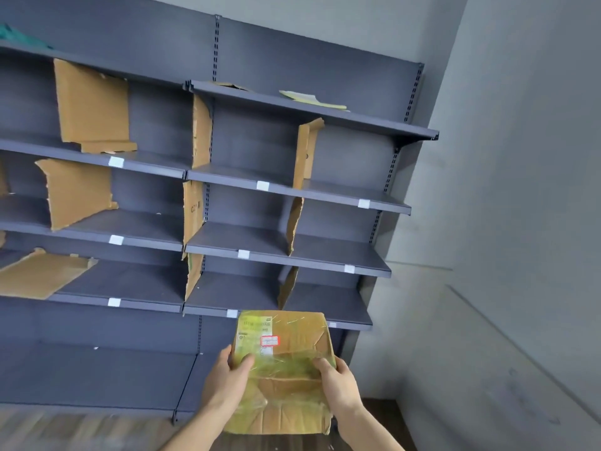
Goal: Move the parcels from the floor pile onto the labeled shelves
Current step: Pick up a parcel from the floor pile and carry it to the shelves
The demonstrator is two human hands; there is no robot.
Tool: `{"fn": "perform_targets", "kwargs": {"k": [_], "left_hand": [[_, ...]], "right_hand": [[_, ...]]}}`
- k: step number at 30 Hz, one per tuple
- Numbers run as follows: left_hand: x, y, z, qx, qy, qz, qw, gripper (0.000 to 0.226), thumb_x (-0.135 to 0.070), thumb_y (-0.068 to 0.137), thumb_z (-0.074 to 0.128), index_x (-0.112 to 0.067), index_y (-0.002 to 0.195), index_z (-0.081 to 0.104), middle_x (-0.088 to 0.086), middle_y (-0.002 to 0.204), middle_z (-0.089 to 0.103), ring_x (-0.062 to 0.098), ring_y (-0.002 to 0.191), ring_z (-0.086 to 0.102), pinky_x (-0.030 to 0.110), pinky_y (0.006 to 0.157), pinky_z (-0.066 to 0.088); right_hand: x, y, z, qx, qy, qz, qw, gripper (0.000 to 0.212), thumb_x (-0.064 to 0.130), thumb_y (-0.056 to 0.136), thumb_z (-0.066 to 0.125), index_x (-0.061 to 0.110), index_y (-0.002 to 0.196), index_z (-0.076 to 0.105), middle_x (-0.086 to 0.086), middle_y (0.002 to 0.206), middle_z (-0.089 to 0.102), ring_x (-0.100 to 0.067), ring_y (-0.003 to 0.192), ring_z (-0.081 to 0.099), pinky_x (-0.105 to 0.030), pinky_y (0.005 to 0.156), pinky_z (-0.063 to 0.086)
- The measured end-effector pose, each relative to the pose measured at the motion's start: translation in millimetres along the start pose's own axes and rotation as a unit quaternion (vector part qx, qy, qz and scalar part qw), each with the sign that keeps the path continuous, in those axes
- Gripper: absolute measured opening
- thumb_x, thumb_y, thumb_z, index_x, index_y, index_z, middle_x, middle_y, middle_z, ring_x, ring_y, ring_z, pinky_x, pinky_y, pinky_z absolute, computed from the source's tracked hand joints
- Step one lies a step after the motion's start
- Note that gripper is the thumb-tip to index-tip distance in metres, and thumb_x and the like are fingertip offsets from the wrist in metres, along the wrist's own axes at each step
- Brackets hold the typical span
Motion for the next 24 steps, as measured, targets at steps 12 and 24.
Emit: {"fn": "perform_targets", "kwargs": {"k": [12,24], "left_hand": [[-8,96,-25,-0.053,-0.02,-0.008,0.998,0.041,-0.036,0.099,0.054,-0.024,0.137,0.048,-0.006,0.12,0.06,0.017,0.102,0.055,0.032,0.09,0.043],[-9,195,-48,-0.166,-0.017,-0.057,0.984,0.048,-0.049,0.098,0.051,-0.025,0.139,0.049,-0.001,0.132,0.062,0.024,0.12,0.058,0.038,0.1,0.044]], "right_hand": [[32,89,78,0.062,-0.012,-0.021,0.998,0.029,0.035,0.099,0.057,0.026,0.127,0.051,0.004,0.111,0.066,-0.022,0.105,0.064,-0.04,0.093,0.052],[69,198,169,0.18,-0.015,-0.011,0.983,0.033,0.034,0.099,0.058,0.027,0.131,0.052,0.003,0.115,0.066,-0.022,0.105,0.064,-0.045,0.101,0.052]]}}
Point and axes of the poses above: each hand's wrist, its own y-axis towards the middle knuckle, its own z-axis out of the palm, x = y × z, the point moved 1 cm from there along y, towards the middle knuckle
